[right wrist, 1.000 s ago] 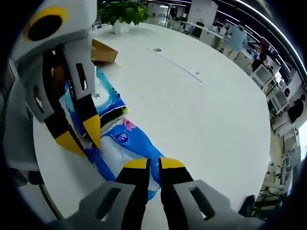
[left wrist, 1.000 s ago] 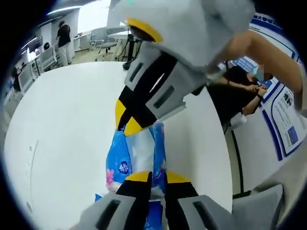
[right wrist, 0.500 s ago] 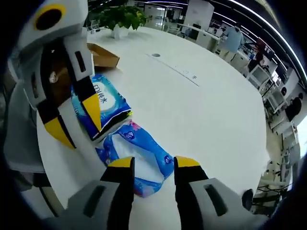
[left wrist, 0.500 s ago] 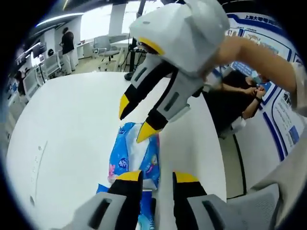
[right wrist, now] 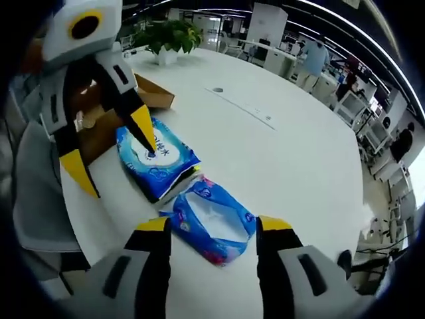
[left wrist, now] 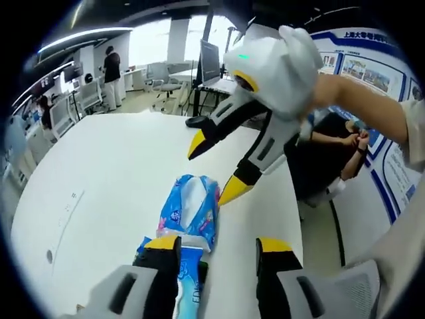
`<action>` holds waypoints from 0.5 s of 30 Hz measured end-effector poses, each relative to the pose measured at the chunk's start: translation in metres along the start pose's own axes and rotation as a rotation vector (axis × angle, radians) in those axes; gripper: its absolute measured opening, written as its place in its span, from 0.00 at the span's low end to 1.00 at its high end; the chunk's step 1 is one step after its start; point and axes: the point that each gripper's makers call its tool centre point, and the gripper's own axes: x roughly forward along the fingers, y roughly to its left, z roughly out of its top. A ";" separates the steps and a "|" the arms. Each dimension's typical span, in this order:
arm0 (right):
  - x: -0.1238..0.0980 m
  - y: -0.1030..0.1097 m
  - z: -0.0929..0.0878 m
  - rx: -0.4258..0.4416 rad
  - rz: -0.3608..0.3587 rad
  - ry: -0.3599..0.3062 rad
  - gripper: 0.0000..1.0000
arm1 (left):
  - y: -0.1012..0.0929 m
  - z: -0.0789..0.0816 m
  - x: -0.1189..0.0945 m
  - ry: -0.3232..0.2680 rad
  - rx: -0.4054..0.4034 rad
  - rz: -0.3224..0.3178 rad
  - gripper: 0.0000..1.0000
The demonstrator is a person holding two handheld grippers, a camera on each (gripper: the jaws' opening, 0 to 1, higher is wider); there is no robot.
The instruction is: Operate the shoe box by opening the lid, removing the specified soft item, and placing it in the target area until the item is outside and the box remains undamaged.
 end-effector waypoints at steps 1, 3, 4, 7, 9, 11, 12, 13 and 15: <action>-0.004 0.004 0.002 0.004 -0.004 -0.008 0.52 | 0.000 -0.001 -0.003 -0.005 -0.005 0.006 0.49; -0.010 0.010 0.004 0.011 -0.009 -0.019 0.55 | -0.003 -0.003 -0.011 -0.024 -0.008 0.014 0.55; -0.012 0.012 0.006 0.012 -0.012 -0.023 0.57 | -0.003 -0.005 -0.017 -0.035 -0.006 0.026 0.57; -0.020 0.019 0.010 0.027 -0.022 -0.045 0.63 | -0.006 -0.008 -0.030 -0.064 -0.008 0.029 0.61; -0.024 0.025 0.013 0.038 -0.030 -0.057 0.67 | -0.006 -0.010 -0.040 -0.082 -0.015 0.043 0.65; -0.027 0.029 0.016 0.048 -0.034 -0.066 0.71 | -0.005 -0.012 -0.048 -0.100 -0.020 0.061 0.71; -0.029 0.032 0.017 0.051 -0.036 -0.070 0.72 | -0.005 -0.015 -0.054 -0.101 -0.016 0.070 0.74; -0.031 0.036 0.020 0.051 -0.038 -0.077 0.72 | -0.005 -0.018 -0.060 -0.104 -0.018 0.078 0.74; -0.035 0.043 0.023 0.050 -0.041 -0.085 0.73 | -0.005 -0.020 -0.072 -0.134 -0.026 0.096 0.75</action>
